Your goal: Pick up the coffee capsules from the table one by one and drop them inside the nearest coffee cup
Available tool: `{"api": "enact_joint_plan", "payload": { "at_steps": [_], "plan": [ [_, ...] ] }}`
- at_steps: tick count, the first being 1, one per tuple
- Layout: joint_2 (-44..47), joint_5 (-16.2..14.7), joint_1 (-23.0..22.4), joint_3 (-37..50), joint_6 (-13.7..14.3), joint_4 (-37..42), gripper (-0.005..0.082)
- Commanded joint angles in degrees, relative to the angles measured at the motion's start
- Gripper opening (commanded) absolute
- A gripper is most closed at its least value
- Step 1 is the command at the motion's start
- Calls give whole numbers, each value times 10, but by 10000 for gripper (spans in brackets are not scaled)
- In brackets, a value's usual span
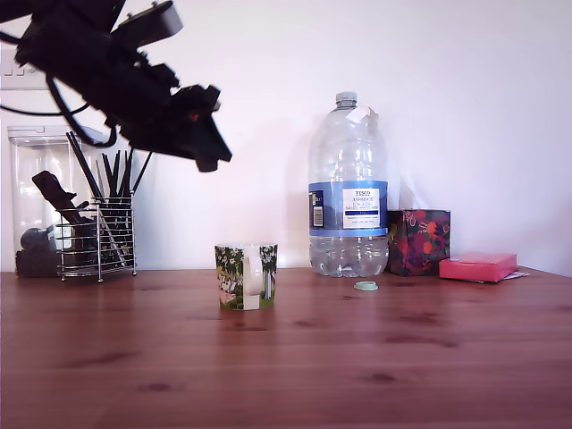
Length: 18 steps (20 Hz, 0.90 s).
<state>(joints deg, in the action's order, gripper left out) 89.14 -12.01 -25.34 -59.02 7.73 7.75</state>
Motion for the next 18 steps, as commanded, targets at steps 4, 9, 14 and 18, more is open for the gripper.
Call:
{"api": "enact_joint_plan", "payload": {
  "at_steps": [4,9,14,18],
  "plan": [
    [55,-2,-3,-102,2,-91,248],
    [152,-6,-3,-237,2,-214,248],
    [258,-8,-3,-358,2,-317,248],
    [308,-8,0,-394,2,-348,248]
  ]
}}
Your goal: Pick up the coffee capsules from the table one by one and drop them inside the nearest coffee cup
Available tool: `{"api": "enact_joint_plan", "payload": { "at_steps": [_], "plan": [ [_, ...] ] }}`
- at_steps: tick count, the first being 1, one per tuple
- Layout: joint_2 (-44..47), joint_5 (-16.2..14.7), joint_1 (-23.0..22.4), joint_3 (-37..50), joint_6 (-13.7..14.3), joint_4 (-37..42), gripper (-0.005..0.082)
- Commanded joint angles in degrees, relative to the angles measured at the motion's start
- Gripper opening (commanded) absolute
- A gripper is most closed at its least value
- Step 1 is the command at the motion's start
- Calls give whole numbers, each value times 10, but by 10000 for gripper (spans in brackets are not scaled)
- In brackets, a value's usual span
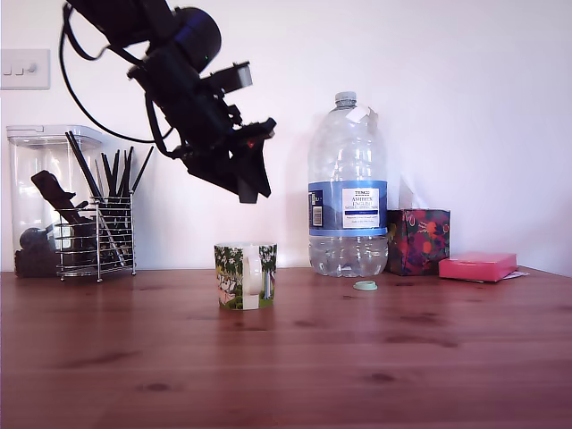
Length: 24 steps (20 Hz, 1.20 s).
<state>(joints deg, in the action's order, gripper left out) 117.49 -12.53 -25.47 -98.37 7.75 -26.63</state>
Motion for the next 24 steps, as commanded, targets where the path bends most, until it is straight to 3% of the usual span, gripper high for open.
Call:
{"api": "enact_joint_plan", "payload": {
  "at_steps": [1,11,12,14,15,17,20,21,24],
  "plan": [
    [35,-3,2,-2,2,-7,248],
    [46,0,3,-2,2,-6,271],
    [46,0,3,-2,2,-6,338],
    [46,-1,3,-2,2,-6,554],
    [46,-1,3,-2,0,-7,608],
    [46,-1,3,-2,0,-5,612],
    [43,-1,3,-2,0,-5,535],
    [39,-1,3,-2,0,-10,461],
    [20,-2,2,-2,-8,-42,101]
  ]
}}
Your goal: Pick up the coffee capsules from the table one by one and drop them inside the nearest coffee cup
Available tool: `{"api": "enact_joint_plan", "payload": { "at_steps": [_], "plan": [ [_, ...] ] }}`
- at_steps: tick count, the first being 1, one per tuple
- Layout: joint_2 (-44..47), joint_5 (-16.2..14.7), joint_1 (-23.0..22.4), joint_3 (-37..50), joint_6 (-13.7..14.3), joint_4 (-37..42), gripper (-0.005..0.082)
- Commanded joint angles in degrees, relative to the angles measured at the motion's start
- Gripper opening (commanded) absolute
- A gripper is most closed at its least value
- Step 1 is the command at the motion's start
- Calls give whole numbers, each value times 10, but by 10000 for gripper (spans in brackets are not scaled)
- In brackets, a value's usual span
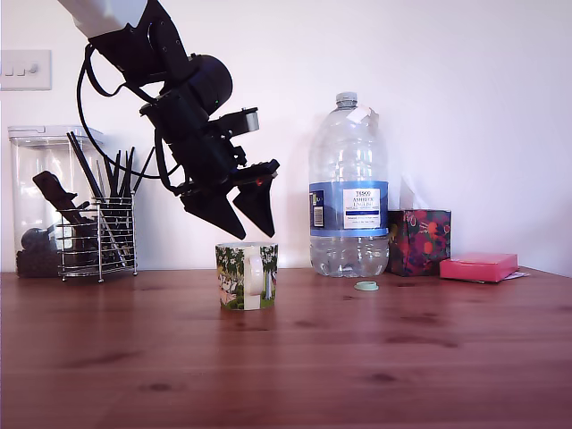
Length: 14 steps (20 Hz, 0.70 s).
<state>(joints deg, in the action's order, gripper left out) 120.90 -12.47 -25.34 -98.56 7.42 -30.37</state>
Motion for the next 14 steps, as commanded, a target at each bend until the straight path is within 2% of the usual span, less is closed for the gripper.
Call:
{"api": "enact_joint_plan", "payload": {
  "at_steps": [1,5,9,12,14],
  "plan": [
    [-21,-6,0,0,-5,-13,-15],
    [-59,-6,-4,0,-21,-22,-19],
    [-115,3,-13,28,-25,-21,-20],
    [-188,14,-18,115,-27,22,-20],
    [-252,16,-18,200,-42,72,-20]
  ]
}}
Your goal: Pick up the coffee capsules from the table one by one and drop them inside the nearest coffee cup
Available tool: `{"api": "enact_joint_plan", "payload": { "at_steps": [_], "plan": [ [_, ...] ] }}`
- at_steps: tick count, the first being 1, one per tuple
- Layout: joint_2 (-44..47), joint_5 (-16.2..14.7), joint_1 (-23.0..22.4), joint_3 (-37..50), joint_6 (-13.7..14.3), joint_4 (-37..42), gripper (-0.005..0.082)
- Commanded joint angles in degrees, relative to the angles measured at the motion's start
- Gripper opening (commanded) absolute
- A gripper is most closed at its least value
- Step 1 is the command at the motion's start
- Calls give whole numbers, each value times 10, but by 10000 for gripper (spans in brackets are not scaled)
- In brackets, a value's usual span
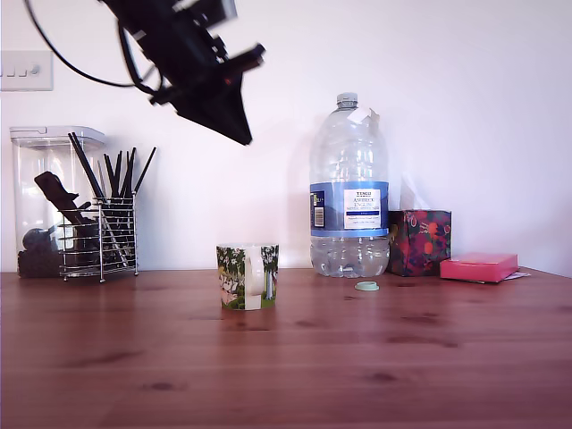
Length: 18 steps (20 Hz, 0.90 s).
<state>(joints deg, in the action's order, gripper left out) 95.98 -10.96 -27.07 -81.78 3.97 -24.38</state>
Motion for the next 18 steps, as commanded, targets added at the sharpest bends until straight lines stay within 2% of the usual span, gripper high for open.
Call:
{"api": "enact_joint_plan", "payload": {
  "at_steps": [1,6,8,12,18],
  "plan": [
    [-36,3,0,79,-14,40,-20],
    [-188,15,16,266,-43,132,-19],
    [-249,29,20,333,-54,158,-19],
    [-381,36,28,463,-67,199,-19],
    [-616,62,28,622,-92,186,-19]
  ]
}}
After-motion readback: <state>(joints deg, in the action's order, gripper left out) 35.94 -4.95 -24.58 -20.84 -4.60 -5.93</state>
